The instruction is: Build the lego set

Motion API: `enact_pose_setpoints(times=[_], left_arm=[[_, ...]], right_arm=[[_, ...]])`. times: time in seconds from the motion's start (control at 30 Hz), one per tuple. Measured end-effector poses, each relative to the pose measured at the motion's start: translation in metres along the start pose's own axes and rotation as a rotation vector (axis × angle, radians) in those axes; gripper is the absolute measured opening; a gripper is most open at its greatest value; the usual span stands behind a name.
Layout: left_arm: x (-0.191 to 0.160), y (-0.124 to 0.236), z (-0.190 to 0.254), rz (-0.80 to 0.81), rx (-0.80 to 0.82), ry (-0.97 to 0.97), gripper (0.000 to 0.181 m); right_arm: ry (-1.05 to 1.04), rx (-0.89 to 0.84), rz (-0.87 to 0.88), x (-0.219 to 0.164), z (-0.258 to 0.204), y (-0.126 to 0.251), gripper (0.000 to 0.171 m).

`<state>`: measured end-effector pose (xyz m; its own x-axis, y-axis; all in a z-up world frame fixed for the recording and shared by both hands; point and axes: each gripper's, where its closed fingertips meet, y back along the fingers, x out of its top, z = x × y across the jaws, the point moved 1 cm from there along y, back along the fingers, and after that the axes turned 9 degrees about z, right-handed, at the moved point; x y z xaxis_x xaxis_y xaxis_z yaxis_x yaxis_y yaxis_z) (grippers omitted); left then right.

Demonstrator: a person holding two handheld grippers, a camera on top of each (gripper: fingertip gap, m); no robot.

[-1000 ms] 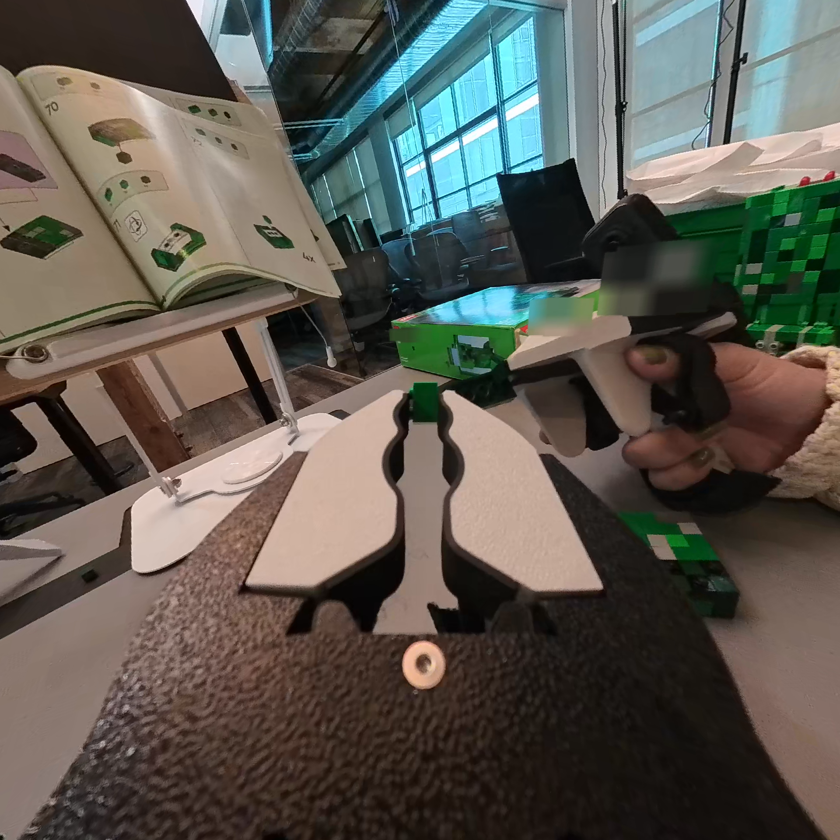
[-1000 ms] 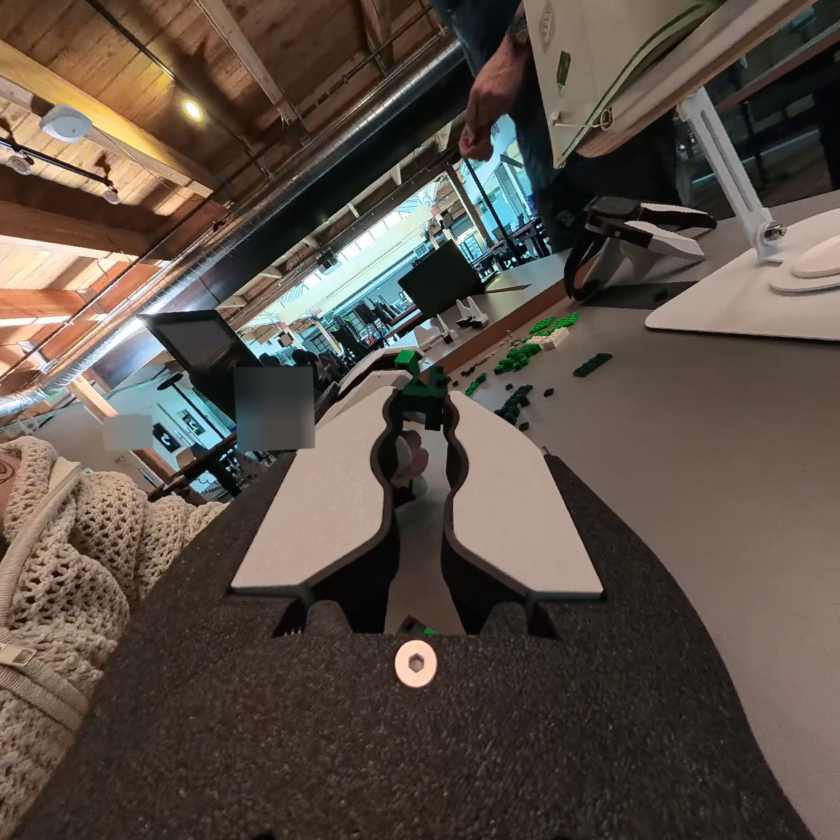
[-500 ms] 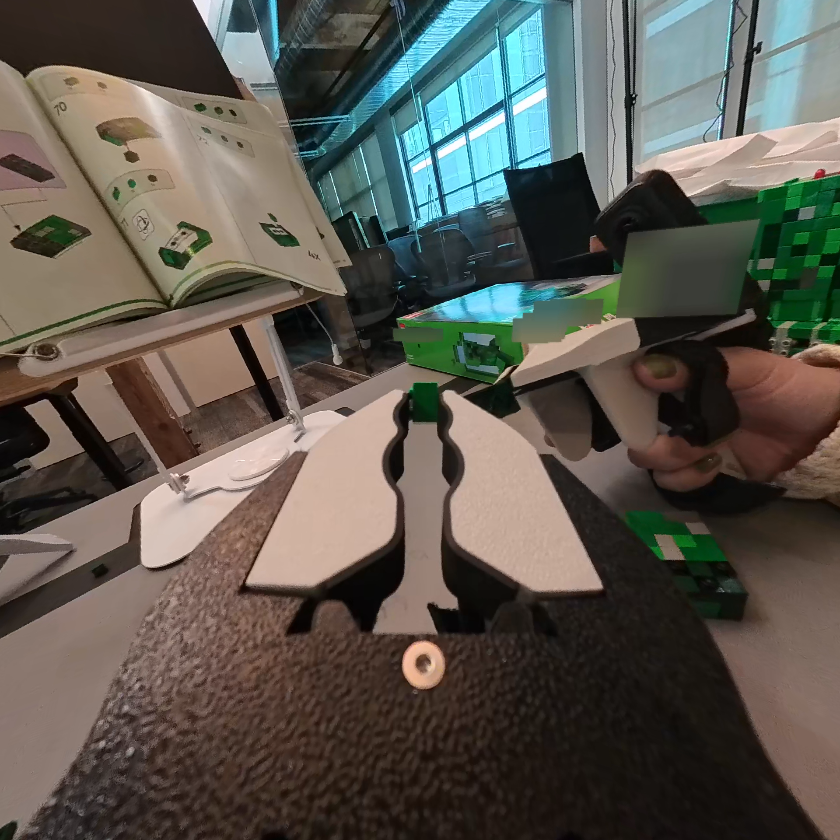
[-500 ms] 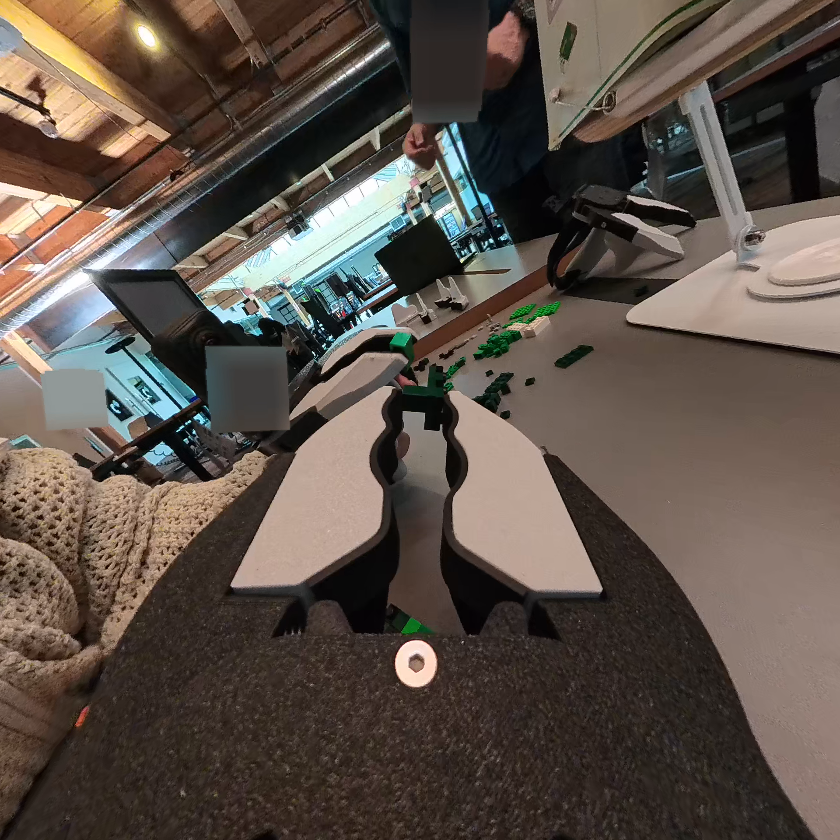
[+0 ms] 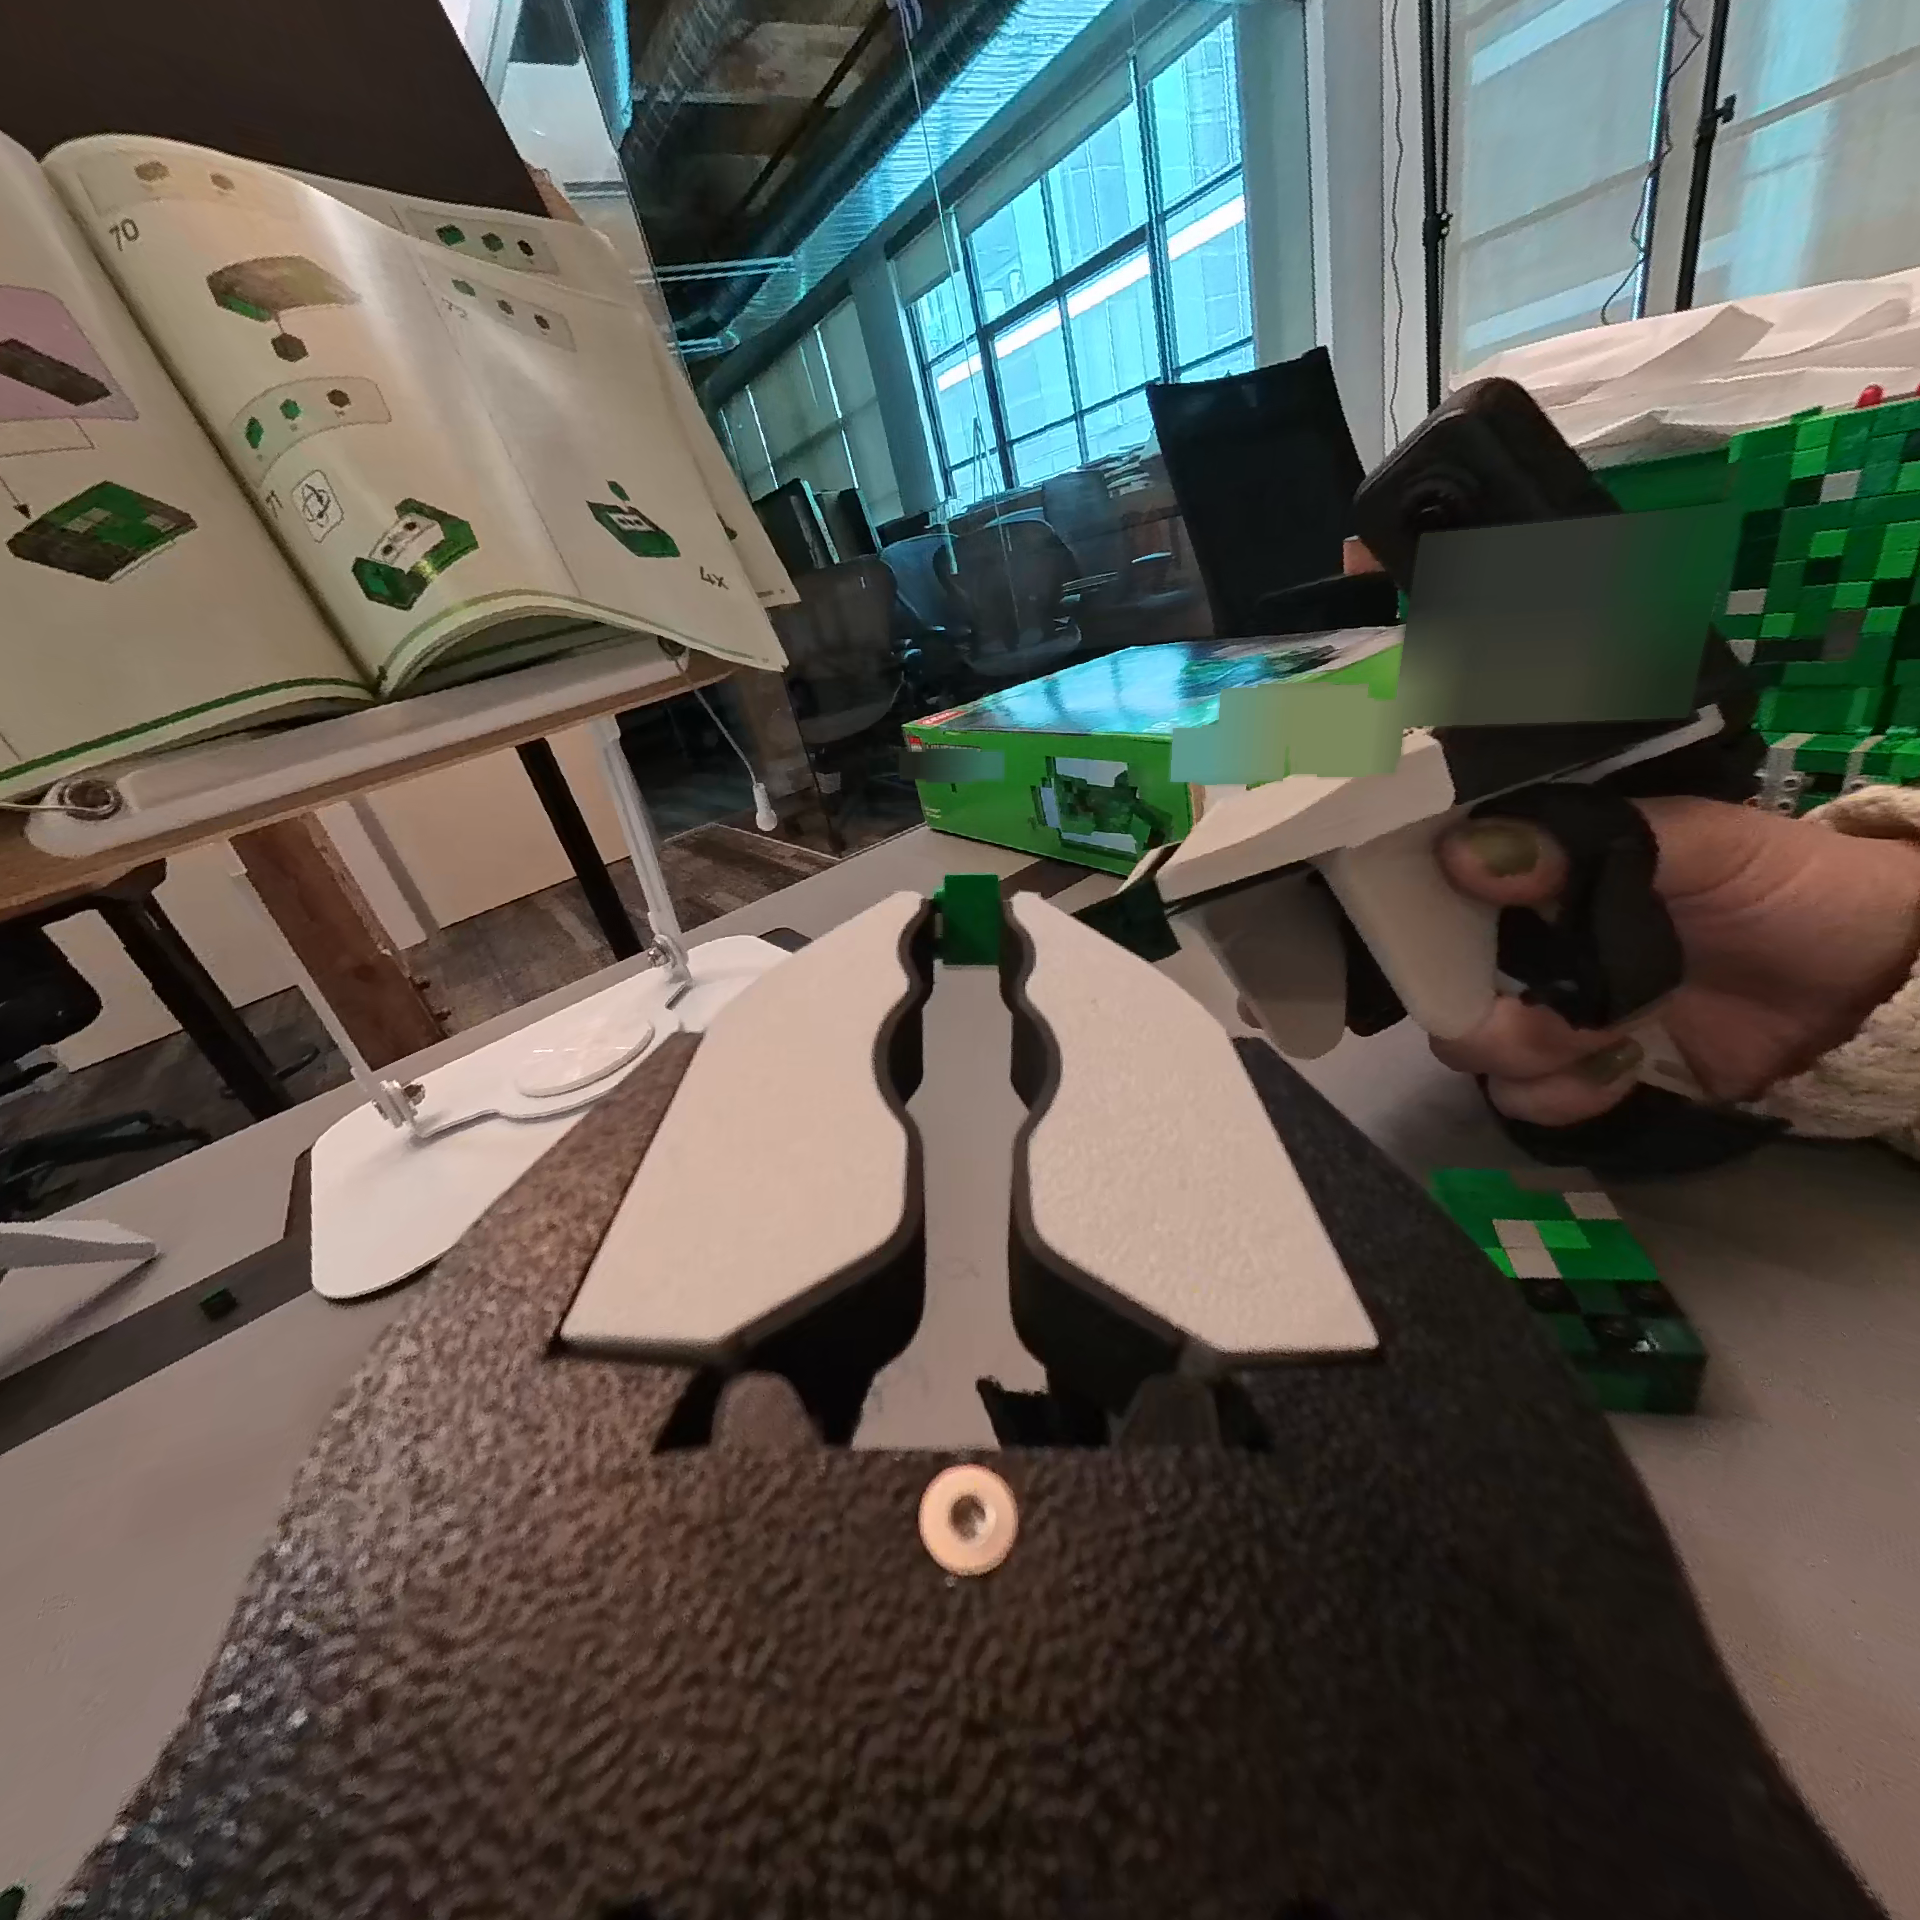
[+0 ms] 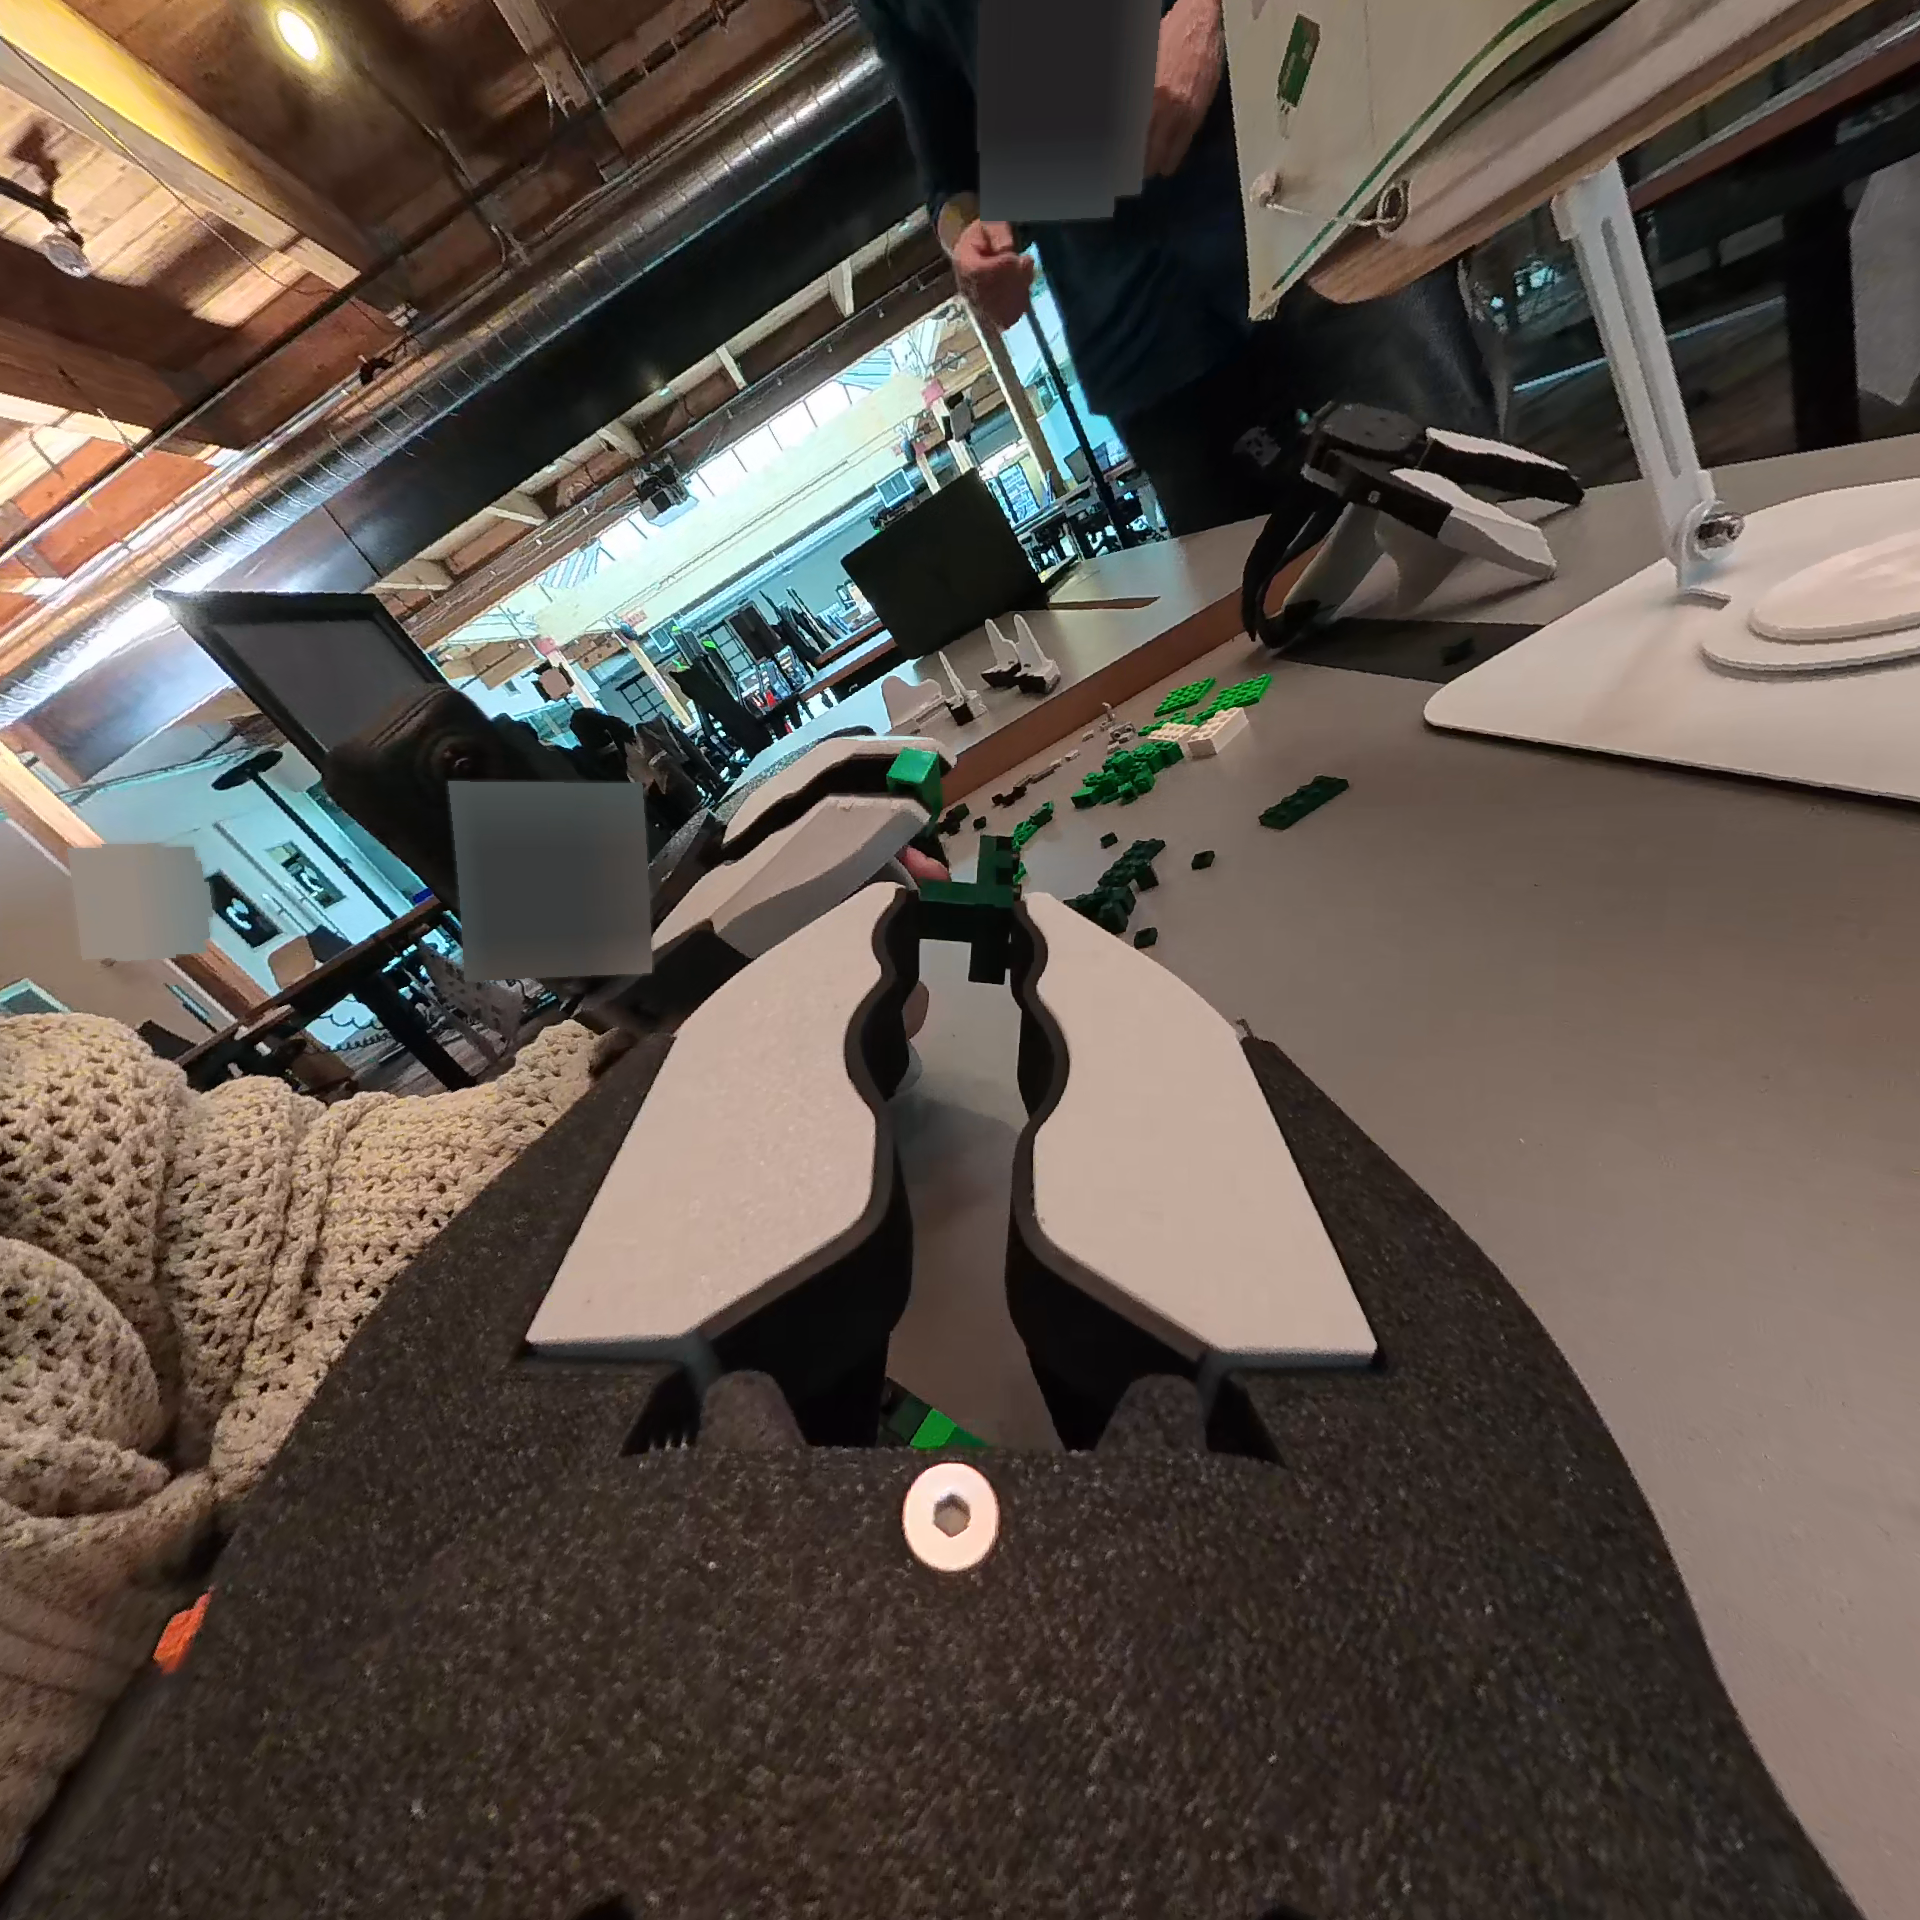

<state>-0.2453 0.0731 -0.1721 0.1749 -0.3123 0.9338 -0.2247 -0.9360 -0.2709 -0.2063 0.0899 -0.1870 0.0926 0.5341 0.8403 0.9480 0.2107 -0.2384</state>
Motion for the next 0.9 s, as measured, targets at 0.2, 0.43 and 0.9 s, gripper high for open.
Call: enact_pose_setpoints(times=[0.2, 0.43, 0.9], left_arm=[[0.0, -0.001, 0.002, -0.003, -0.011, -0.011, 0.012], [-0.002, -0.001, 0.003, -0.011, -0.02, 0.001, 0.012], [-0.002, -0.002, 0.006, -0.019, -0.027, -0.03, 0.012]], right_arm=[[0.0, -0.003, -0.005, -0.001, 0.0, 0.0, 0.016], [0.045, -0.028, 0.009, 0.003, 0.002, 0.003, 0.016], [0.095, -0.094, 0.051, 0.011, 0.01, 0.007, 0.016]])
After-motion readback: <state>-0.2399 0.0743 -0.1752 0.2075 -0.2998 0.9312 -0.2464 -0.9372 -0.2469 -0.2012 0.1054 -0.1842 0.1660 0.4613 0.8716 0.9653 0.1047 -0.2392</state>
